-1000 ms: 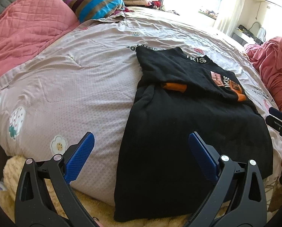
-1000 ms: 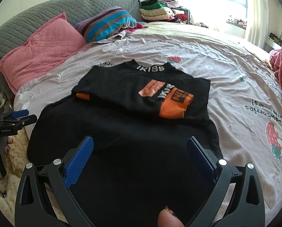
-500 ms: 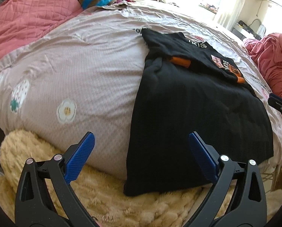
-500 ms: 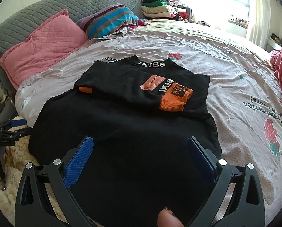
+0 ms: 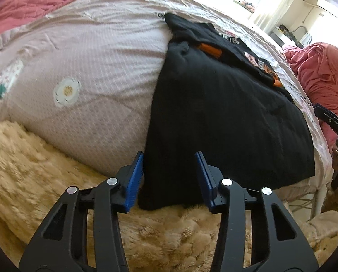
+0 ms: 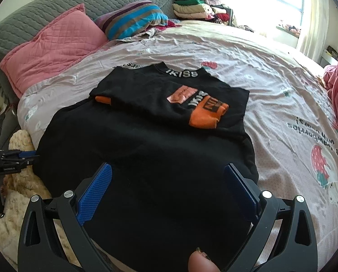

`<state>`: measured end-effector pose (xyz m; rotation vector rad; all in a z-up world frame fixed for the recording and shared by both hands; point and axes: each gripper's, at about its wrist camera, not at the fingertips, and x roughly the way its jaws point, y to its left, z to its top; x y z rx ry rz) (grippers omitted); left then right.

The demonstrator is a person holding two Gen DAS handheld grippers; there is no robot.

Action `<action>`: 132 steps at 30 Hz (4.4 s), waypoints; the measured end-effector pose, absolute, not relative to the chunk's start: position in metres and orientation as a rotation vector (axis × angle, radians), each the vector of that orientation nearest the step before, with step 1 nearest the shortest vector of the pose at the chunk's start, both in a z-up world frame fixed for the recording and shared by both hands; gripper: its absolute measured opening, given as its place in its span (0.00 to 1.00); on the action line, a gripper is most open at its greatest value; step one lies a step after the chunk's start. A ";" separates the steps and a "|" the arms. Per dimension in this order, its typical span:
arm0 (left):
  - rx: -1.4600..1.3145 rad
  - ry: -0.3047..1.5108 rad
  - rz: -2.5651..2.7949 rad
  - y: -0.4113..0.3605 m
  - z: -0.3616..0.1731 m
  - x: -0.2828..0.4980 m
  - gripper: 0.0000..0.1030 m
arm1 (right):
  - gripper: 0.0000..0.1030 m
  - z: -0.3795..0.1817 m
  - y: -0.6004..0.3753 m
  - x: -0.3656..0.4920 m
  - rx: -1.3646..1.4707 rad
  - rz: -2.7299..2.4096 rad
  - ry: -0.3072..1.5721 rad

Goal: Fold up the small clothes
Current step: 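Close both tools on the black hem of the sweatshirt, then lift the hem with both tools and fold it over toward the collar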

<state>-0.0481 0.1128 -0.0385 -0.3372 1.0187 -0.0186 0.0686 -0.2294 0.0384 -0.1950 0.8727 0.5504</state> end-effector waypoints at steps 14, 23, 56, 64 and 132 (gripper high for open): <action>-0.297 1.011 0.011 0.098 -0.045 -0.050 0.36 | 0.95 0.008 -0.283 0.047 -0.239 0.550 1.162; -0.344 1.004 -0.011 0.105 -0.043 -0.049 0.35 | 0.73 -0.015 -0.308 0.026 -0.199 0.528 1.282; -0.513 0.802 -0.099 0.148 0.030 -0.037 0.04 | 0.07 0.079 -0.333 0.064 0.241 0.642 0.743; -0.579 0.758 -0.154 0.154 0.055 -0.017 0.04 | 0.07 0.091 -0.346 0.083 0.341 0.595 0.688; -0.562 0.880 -0.164 0.138 0.026 0.094 0.03 | 0.10 0.036 -0.334 0.195 0.329 0.458 0.704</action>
